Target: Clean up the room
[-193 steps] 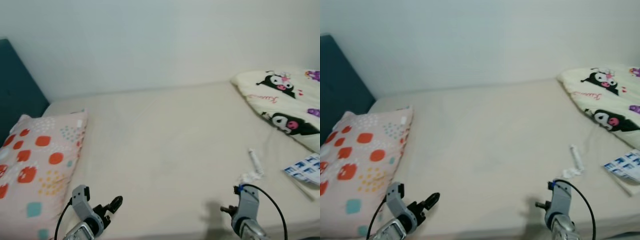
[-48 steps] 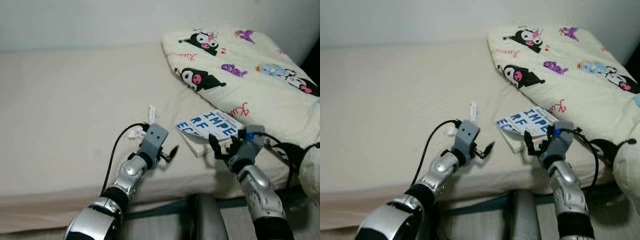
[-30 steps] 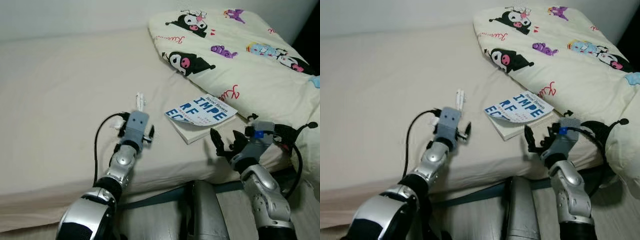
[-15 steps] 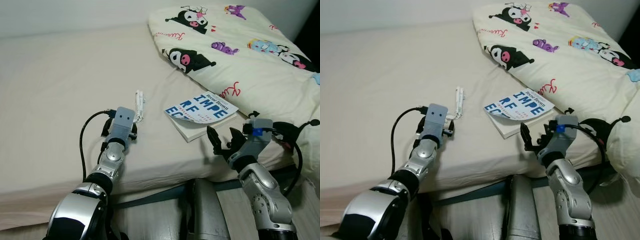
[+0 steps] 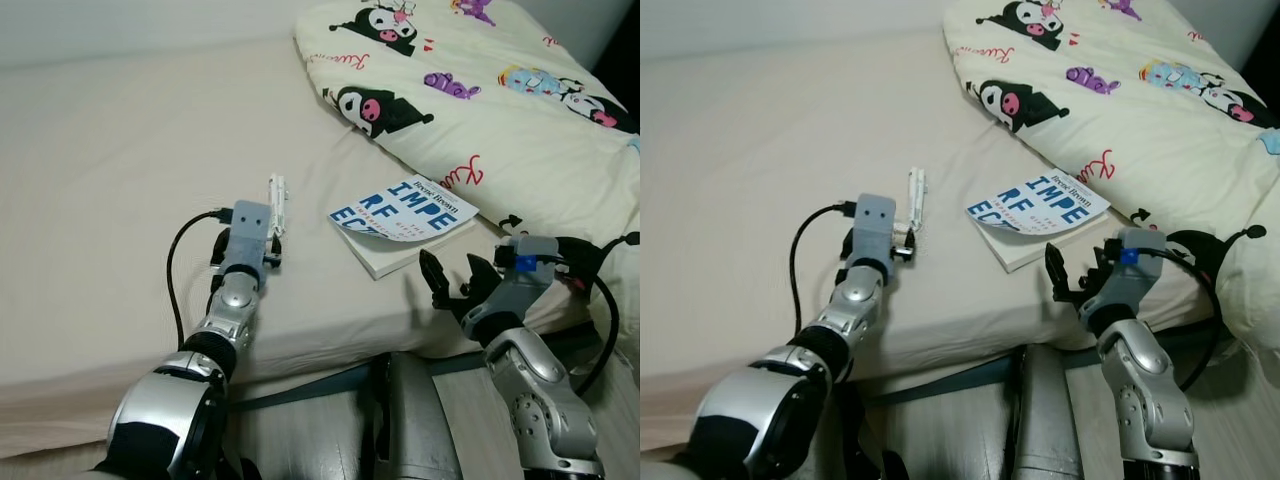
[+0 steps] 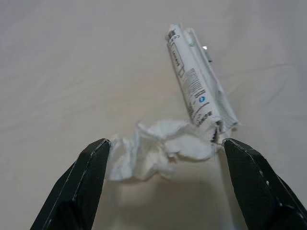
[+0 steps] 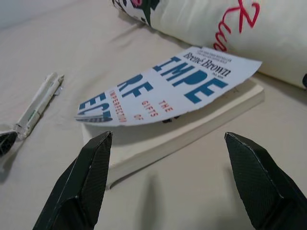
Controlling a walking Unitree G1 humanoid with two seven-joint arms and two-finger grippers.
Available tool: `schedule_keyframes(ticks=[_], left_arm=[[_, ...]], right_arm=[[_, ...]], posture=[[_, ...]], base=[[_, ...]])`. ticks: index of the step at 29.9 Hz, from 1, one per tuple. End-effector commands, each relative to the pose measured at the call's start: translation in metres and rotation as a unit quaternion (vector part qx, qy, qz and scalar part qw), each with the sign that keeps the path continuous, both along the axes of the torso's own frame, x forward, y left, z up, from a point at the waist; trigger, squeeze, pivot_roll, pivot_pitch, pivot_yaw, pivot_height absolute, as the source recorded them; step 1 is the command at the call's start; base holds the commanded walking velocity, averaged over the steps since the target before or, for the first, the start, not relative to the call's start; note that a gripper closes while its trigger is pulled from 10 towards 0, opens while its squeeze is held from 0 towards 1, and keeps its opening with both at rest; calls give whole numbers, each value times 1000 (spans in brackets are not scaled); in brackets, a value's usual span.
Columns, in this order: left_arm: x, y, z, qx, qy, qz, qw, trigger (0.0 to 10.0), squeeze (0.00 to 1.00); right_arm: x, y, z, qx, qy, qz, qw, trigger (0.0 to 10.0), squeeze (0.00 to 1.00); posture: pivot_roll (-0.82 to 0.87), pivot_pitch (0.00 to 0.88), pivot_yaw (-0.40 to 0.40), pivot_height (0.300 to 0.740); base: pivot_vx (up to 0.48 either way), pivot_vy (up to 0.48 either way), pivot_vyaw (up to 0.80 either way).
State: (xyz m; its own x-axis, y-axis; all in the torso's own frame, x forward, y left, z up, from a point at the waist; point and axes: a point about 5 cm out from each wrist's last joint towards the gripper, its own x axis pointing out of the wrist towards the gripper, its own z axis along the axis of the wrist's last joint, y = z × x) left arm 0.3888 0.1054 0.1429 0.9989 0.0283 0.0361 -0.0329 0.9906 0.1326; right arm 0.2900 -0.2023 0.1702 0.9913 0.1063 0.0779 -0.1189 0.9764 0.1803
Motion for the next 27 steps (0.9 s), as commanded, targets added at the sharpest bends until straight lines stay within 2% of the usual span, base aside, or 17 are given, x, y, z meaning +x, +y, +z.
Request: schedule_keyframes(ticks=[1,2,3,10,20,24,26,27], left_arm=[[-2,-3,-6,2,15,-5,1000,8235,0],[-2,-3,-7,4,16,-6,1000,8235,0],[-2,-3,-8,7,18,-7,1000,0,0],[-4,-1,-12,13,23,-8,1000,0,0],[-4,-1,-10,3,14,-12,1000,0,0],[-1,1,2,-50,-16,-16,999,0,0],[2,2,14,-82,-41,-39,995,0,0],[2,2,14,-82,-41,-39,995,0,0]], right_arm=[[-4,2,-2,10,7,1,1000,10000,0],[-4,2,-1,10,7,1,1000,10000,0],[-4,1,0,11,6,-1,1000,10000,0],[-6,-3,4,12,4,-8,1000,10000,0],[-2,2,21,12,-18,6,1000,10000,0],[2,5,38,27,-46,14,998,10000,0],[5,5,49,32,-64,18,997,10000,0],[5,5,49,32,-64,18,997,10000,0]], posture=[[-241,332,74,496],[-241,332,74,496],[-244,333,74,496],[-243,333,72,496],[-246,317,68,496],[-231,309,63,496],[-203,302,59,496],[-203,302,59,496]], base=[[0,0,0],[0,0,0],[0,0,0],[0,0,0],[0,0,0],[0,0,0],[0,0,0],[0,0,0]])
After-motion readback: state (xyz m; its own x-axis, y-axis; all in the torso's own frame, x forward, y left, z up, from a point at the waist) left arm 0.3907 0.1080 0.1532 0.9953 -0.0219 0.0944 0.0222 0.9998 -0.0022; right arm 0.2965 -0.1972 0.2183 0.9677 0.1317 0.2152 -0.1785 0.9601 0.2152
